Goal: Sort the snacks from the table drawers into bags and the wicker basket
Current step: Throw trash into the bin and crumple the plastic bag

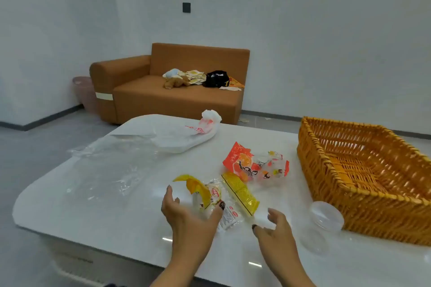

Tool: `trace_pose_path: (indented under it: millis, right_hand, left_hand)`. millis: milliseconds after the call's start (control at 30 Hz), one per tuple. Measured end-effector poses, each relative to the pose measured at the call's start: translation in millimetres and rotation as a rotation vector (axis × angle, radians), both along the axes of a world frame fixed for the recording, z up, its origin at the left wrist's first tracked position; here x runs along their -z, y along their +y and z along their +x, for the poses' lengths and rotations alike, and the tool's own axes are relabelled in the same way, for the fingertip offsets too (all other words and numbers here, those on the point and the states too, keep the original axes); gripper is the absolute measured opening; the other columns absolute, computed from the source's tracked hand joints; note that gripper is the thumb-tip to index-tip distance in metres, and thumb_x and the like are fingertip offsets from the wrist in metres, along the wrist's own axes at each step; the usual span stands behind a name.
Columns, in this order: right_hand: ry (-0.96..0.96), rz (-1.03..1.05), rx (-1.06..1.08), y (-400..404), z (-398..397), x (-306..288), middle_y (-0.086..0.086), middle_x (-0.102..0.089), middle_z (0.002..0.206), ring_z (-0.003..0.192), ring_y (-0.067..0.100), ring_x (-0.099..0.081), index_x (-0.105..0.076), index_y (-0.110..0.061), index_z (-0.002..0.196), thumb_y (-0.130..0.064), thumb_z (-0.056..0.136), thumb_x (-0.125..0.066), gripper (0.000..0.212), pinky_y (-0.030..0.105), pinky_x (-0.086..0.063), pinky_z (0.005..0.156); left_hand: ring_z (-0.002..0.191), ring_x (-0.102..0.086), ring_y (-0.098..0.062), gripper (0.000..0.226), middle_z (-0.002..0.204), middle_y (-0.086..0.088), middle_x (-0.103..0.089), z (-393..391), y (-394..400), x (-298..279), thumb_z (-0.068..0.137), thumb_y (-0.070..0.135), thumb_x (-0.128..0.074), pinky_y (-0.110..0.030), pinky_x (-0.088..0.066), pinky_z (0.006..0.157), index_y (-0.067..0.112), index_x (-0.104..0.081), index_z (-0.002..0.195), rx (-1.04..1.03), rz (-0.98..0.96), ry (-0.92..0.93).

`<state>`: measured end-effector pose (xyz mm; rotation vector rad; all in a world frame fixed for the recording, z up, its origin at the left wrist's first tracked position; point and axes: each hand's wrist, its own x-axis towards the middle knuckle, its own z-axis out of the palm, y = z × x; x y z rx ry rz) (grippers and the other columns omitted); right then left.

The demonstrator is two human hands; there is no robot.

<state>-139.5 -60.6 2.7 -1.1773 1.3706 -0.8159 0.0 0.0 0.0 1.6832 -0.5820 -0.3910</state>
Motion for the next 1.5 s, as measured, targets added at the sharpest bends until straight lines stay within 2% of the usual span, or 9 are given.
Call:
trace_pose_path:
  millis: [233,367,567,967,1067,1200,1300,1400,1500]
  right_hand:
    - [-0.232,0.175,0.051,-32,37,33,0.009,-0.049,0.108,0.093,0.024,-0.05,-0.02,-0.013,0.146,-0.033,0.049,-0.08,0.116,0.036,-0.042,0.079]
    - [-0.354,0.184,-0.007,-28,51,23,0.006,-0.06,0.089,0.092,0.034,-0.064,-0.043,-0.007,0.128,-0.016,0.08,-0.074,0.058,0.046,-0.052,0.085]
    - [-0.603,0.026,-0.11,-16,41,-10,0.003,-0.072,0.106,0.092,0.026,-0.071,-0.056,-0.028,0.12,-0.003,0.09,-0.059,0.04,0.045,-0.059,0.074]
    - [-0.029,-0.807,-0.324,-11,-16,-47,-0.031,-0.058,0.082,0.076,-0.017,-0.052,-0.053,-0.044,0.106,-0.026,0.082,-0.044,0.031,-0.003,-0.038,0.066]
    - [0.301,-1.103,-0.371,-20,-30,-33,-0.009,-0.047,0.139,0.117,-0.002,-0.05,-0.044,-0.046,0.137,0.005,0.08,-0.067,0.079,0.013,-0.045,0.087]
    - [0.721,-1.155,-0.344,-24,-36,-27,0.01,-0.031,0.149,0.093,0.032,-0.067,-0.048,-0.034,0.137,0.031,0.042,-0.059,0.116,0.031,-0.05,0.043]
    - [0.888,-1.236,-0.273,-20,-31,-30,0.023,-0.043,0.143,0.08,0.039,-0.067,-0.061,-0.02,0.129,0.024,0.036,-0.064,0.103,0.029,-0.044,0.042]
    - [0.81,-1.193,-0.351,-14,-26,-27,0.023,-0.04,0.145,0.09,0.041,-0.066,-0.063,-0.024,0.126,0.019,0.043,-0.065,0.094,0.035,-0.052,0.05]
    - [0.501,-1.03,-0.607,-10,-36,-24,-0.017,0.0,0.159,0.141,0.012,-0.03,-0.041,-0.057,0.134,0.002,0.071,-0.066,0.09,0.026,-0.044,0.1]
  left_hand:
    - [0.116,-0.052,-0.029,0.08,0.145,-0.011,-0.037,35,-67,-4,0.088,0.012,-0.068,-0.029,-0.039,0.085,0.017,-0.018,0.15,-0.002,-0.004,0.275]
    - [0.068,-0.059,-0.023,0.042,0.084,-0.008,-0.064,47,-67,-8,0.079,0.012,-0.061,-0.033,-0.047,0.062,-0.001,-0.055,0.119,-0.016,-0.12,0.338]
    - [0.09,-0.073,-0.027,0.021,0.099,-0.006,-0.075,25,-35,-28,0.091,0.01,-0.061,-0.048,-0.057,0.082,0.016,-0.068,0.11,0.12,-0.35,0.488]
    - [0.087,-0.073,-0.024,0.05,0.1,-0.008,-0.075,21,-2,-43,0.067,0.009,-0.076,-0.032,-0.058,0.067,0.011,-0.063,0.115,0.377,-0.247,0.491]
    - [0.089,-0.071,-0.026,0.052,0.108,-0.013,-0.073,18,1,-49,0.066,0.021,-0.081,-0.037,-0.058,0.072,0.009,-0.065,0.115,0.497,-0.21,0.53]
    - [0.093,-0.069,-0.031,0.06,0.11,-0.016,-0.071,13,1,-57,0.074,0.055,-0.063,-0.047,-0.055,0.082,0.014,-0.067,0.117,0.647,-0.184,0.645]
    - [0.101,-0.069,-0.034,0.085,0.115,-0.014,-0.07,5,-3,-54,0.057,0.07,-0.078,-0.046,-0.057,0.079,0.018,-0.064,0.123,0.698,-0.096,0.575]
    - [0.094,-0.072,-0.026,0.064,0.106,-0.005,-0.075,-2,-11,-39,0.07,0.045,-0.083,-0.041,-0.059,0.076,0.018,-0.061,0.123,0.56,-0.041,0.457]
    - [0.092,-0.073,-0.027,0.029,0.102,-0.006,-0.076,1,-16,-31,0.091,0.016,-0.064,-0.046,-0.058,0.083,0.016,-0.064,0.119,0.455,-0.027,0.471]
